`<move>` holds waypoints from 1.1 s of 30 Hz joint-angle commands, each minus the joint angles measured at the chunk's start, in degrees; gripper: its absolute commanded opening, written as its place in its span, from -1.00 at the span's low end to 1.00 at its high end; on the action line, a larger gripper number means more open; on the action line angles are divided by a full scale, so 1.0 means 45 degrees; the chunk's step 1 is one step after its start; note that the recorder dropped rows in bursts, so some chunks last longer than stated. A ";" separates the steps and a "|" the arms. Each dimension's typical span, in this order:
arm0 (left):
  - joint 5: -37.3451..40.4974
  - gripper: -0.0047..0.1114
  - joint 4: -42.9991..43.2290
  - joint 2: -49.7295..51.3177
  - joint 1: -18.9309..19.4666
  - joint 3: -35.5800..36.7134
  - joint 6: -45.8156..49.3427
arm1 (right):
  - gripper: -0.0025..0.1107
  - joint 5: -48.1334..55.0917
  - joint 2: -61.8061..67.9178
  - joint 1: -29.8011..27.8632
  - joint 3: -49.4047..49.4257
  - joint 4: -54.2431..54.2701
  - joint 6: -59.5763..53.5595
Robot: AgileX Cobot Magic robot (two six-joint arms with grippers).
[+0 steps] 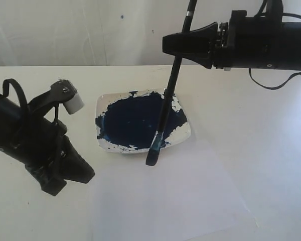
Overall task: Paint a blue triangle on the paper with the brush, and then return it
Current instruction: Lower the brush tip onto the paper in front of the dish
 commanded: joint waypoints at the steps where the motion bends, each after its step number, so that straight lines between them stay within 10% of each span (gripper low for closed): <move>1: 0.1143 -0.92 -0.2333 0.1072 0.0511 -0.0094 0.2516 | -0.96 0.0138 -0.0133 -0.0023 0.0195 -0.0118 -0.0172; 33: -0.1993 -0.92 -0.3534 0.4355 0.0511 0.0149 0.3917 | -0.96 -0.0832 0.2702 0.2344 0.0196 0.1019 -0.5045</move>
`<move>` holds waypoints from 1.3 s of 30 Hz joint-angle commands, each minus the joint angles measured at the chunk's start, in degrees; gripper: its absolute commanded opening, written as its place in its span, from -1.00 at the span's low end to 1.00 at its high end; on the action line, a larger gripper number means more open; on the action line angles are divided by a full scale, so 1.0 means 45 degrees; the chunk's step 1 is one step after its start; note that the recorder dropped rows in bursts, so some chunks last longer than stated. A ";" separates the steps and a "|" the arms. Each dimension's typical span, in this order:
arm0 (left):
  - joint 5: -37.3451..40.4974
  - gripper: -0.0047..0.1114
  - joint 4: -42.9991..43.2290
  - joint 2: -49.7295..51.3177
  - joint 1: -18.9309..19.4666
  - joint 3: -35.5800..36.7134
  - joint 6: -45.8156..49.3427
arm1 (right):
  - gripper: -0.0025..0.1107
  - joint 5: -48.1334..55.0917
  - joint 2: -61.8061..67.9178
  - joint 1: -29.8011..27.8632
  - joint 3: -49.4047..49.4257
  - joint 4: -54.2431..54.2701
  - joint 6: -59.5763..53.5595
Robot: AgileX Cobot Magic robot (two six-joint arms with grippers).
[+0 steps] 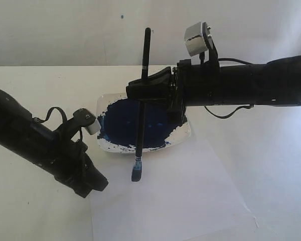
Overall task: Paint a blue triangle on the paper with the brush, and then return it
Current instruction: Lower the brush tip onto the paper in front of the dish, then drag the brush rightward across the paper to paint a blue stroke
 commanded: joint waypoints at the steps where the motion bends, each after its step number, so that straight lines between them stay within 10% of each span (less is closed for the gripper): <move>1: 0.0135 -0.92 -0.0227 0.0073 0.0048 0.0080 0.0035 | -0.96 -0.0184 -0.0014 0.0220 0.0062 0.0253 -0.0229; 39: 0.0472 -0.92 -0.0366 0.0954 0.0048 0.0080 0.0035 | -0.96 -0.2229 -0.0014 0.0472 0.0062 0.0253 -0.0229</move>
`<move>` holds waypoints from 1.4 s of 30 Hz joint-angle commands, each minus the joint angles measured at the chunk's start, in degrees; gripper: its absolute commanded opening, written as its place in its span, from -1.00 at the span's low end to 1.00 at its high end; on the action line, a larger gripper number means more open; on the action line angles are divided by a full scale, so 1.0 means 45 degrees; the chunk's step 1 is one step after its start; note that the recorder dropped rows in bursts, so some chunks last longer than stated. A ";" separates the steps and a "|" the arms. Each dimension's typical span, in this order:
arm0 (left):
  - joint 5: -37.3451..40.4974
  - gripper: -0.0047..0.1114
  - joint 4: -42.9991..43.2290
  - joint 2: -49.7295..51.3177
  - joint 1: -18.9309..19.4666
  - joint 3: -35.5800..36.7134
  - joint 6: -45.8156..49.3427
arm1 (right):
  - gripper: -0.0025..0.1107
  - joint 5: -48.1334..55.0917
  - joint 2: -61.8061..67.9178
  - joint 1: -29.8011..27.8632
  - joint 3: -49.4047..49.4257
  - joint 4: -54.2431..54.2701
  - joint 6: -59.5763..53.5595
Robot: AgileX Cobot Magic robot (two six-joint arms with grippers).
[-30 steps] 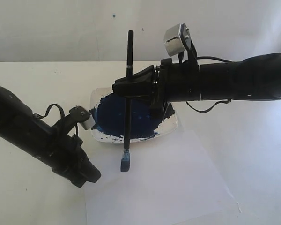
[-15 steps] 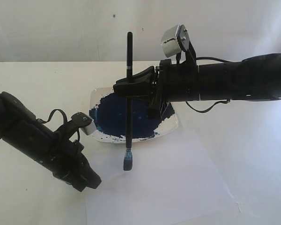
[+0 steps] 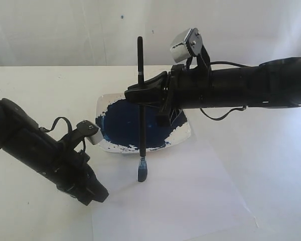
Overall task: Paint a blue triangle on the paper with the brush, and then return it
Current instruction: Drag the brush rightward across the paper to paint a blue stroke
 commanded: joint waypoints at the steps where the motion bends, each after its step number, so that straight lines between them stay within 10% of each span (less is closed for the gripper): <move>1: 0.0299 -0.92 -0.0159 -0.0055 0.0048 0.0052 0.0027 | -0.96 -0.0300 -0.0014 0.0009 0.0062 0.0104 -0.0223; 42: 0.0276 -0.92 -0.0193 -0.0055 0.0048 0.0052 0.0027 | -0.96 -0.2313 -0.0731 -0.1395 0.0062 -0.1795 -0.0135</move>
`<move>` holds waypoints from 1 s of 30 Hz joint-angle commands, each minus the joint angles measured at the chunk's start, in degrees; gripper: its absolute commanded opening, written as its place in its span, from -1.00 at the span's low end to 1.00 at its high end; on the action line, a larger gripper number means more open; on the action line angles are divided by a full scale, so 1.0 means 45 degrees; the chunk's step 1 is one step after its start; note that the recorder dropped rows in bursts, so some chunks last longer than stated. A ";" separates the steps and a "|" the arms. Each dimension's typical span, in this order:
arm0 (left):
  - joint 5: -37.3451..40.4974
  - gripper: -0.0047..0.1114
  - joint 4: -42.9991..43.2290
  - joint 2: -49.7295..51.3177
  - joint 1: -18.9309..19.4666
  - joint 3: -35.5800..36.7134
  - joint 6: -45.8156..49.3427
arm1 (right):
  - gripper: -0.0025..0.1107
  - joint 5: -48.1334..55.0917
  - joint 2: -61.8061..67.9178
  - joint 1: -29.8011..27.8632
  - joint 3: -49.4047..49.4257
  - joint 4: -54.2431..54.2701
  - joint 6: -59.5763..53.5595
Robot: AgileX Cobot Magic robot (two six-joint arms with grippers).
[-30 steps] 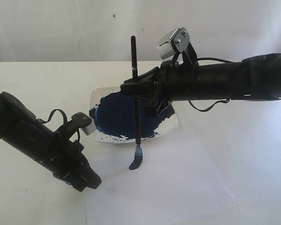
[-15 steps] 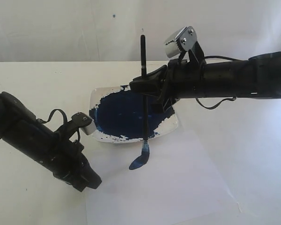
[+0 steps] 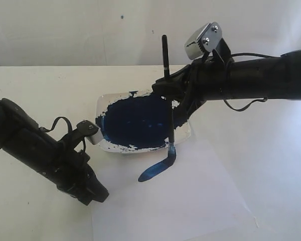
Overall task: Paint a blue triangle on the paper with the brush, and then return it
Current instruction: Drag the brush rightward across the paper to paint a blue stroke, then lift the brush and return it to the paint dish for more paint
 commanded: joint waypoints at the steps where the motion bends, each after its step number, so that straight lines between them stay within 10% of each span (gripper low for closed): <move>1: 0.0250 -0.92 -0.0169 -0.0055 0.0048 0.0052 0.0027 | -0.96 -0.0323 -0.0169 -0.0320 0.0062 -0.0583 -0.0096; 30: 0.0250 -0.92 -0.0169 -0.0055 0.0048 0.0052 0.0027 | -0.96 -0.0798 -0.2551 -0.0336 0.0062 -0.1630 0.1107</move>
